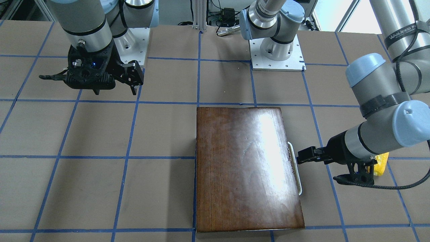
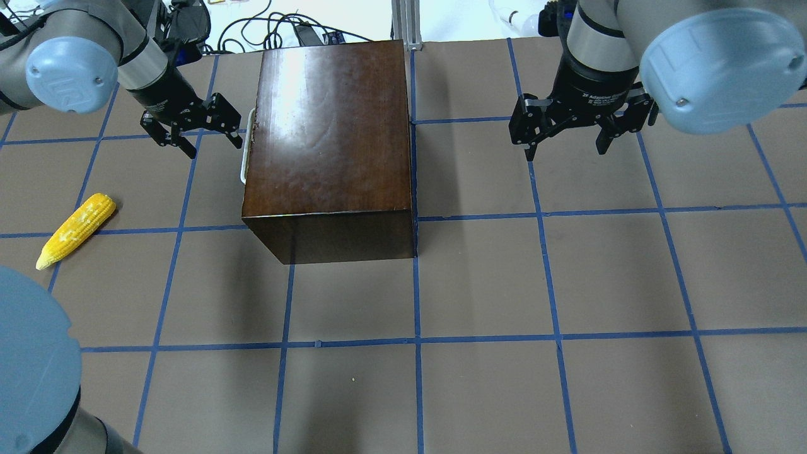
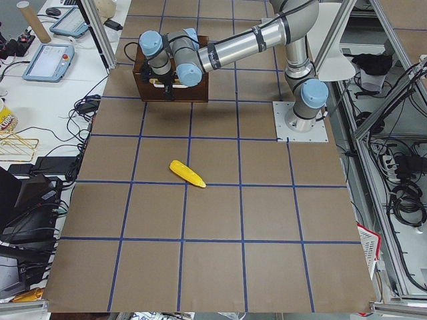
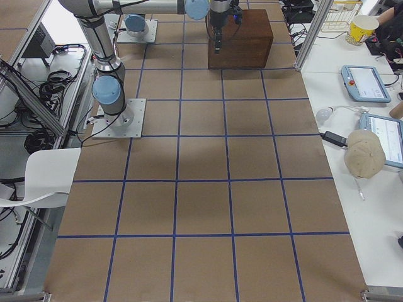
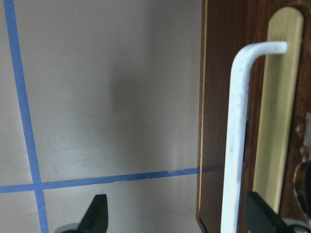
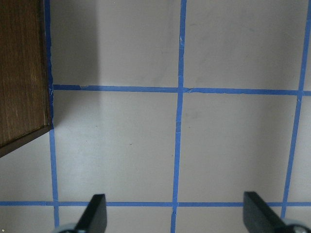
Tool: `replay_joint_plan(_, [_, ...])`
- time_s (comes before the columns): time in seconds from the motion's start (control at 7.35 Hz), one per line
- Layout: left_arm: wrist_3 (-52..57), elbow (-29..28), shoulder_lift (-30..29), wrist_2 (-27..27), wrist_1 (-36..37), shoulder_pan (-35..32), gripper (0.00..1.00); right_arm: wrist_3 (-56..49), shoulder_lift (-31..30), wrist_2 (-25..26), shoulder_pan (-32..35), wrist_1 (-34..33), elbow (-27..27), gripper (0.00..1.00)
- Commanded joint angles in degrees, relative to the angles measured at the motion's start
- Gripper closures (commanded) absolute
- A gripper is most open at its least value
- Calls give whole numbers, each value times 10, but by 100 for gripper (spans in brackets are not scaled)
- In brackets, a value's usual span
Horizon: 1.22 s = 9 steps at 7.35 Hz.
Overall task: Open drawer and put corn inside
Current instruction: 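Hook the white handle with the left gripper and pull the drawer outward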
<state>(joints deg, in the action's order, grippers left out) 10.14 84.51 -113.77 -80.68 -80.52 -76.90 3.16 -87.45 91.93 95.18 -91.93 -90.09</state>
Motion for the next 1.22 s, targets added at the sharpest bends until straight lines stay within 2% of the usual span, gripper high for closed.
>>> replay_joint_plan(0.0, [-12,6,-4,19,9,0,0,0,0,0,0,0,0,0])
replay_joint_plan(1.09, [29,10,-21,27,26,0,0,0,0,0,0,0,0,0])
